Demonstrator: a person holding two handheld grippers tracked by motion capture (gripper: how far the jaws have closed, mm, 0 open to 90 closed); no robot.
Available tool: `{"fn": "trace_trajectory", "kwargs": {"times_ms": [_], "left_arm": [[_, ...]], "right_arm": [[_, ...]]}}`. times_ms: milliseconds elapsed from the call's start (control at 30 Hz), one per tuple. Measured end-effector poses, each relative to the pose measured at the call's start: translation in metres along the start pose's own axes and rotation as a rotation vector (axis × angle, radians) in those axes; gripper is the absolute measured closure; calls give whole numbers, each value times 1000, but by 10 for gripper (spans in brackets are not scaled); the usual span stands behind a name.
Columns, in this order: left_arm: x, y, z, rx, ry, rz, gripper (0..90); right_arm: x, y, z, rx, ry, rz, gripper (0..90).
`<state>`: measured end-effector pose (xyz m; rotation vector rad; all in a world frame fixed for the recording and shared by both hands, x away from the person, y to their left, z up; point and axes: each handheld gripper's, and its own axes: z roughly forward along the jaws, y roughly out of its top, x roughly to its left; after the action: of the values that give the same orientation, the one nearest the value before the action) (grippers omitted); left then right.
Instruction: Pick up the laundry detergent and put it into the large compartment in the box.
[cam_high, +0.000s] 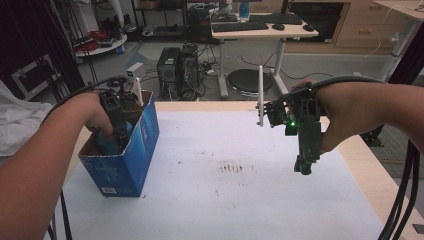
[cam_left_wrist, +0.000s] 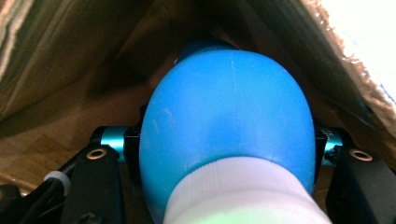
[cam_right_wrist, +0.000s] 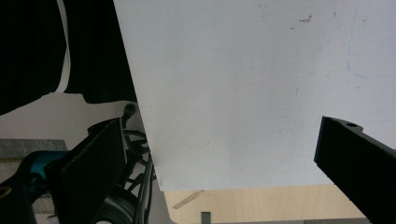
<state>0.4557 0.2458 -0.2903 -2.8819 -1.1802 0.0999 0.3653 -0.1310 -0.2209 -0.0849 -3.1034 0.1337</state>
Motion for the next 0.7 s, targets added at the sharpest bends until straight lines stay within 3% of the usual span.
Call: {"fn": "trace_trajectory", "kwargs": {"times_ms": [100,600,700], "left_arm": [[1,-1,0,-3,-3,17,388],[1,-5,0,-7,-16,25,379],[1,-6,-1,-9,-4,3,353]], "right_arm": [[0,1,0,4,-1,2,12],[-1,0,2,5,-3,0,12],[-1,-1,3,8,-2,-6,12]]}}
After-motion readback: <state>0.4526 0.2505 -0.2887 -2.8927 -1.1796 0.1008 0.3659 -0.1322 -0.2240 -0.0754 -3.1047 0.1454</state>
